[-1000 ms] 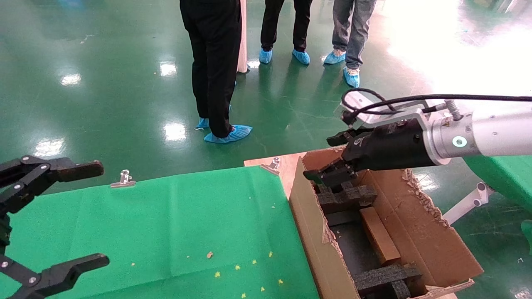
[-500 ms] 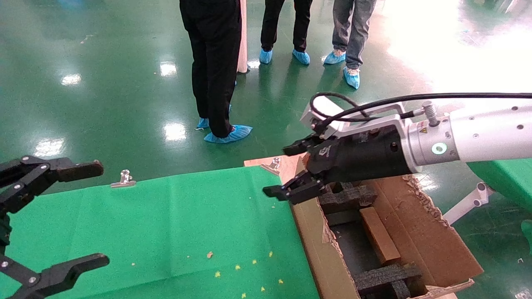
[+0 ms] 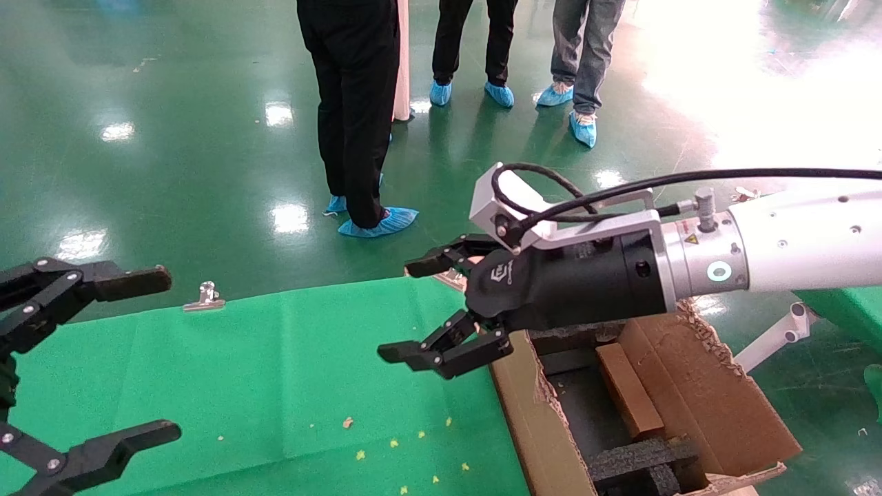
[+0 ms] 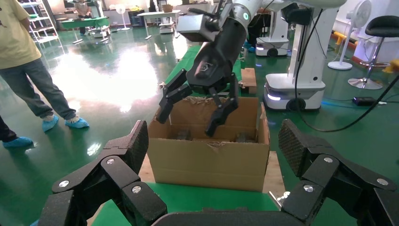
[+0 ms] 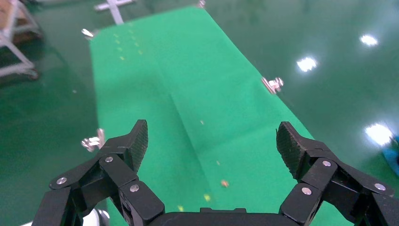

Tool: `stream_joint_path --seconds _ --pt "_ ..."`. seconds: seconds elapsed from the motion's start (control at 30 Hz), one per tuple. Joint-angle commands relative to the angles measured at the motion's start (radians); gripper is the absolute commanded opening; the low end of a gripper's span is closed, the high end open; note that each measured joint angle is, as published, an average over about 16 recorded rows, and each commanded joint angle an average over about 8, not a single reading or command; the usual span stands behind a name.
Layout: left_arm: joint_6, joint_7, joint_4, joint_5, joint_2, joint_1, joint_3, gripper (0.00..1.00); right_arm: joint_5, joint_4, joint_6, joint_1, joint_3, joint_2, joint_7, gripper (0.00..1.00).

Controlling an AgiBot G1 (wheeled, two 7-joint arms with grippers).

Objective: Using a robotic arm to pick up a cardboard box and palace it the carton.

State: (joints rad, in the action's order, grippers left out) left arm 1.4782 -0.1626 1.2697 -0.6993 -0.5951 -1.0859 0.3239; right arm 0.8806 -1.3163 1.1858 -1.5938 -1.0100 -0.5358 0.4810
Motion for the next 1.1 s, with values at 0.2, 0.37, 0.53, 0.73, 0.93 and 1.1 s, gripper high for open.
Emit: stream_joint_path --seconds 0.2,0.37,0.53,0.73,0.93,1.1 --pt "0.000 0.000 0.000 0.000 0.000 0.000 0.000 1.00 -0.040 0.009 0.082 0.138 0.194 -0.020 -0.078 1.00" --pt "0.000 0.000 0.000 0.000 0.000 0.000 0.000 1.00 -0.068 0.015 0.141 0.236 0.332 -0.034 -0.133 1.00" --pt "0.000 0.000 0.000 0.000 0.000 0.000 0.000 1.00 -0.096 0.021 0.199 0.333 0.469 -0.048 -0.188 1.00" --pt "0.000 0.000 0.000 0.000 0.000 0.000 0.001 1.00 -0.130 0.028 0.269 0.451 0.634 -0.065 -0.255 1.00" --pt "0.000 0.000 0.000 0.001 0.000 0.000 0.001 1.00 -0.153 0.033 0.316 0.530 0.746 -0.077 -0.296 1.00" --pt "-0.001 0.000 0.000 0.001 0.000 0.000 0.001 1.00 -0.161 0.034 0.329 0.551 0.776 -0.081 -0.304 1.00"
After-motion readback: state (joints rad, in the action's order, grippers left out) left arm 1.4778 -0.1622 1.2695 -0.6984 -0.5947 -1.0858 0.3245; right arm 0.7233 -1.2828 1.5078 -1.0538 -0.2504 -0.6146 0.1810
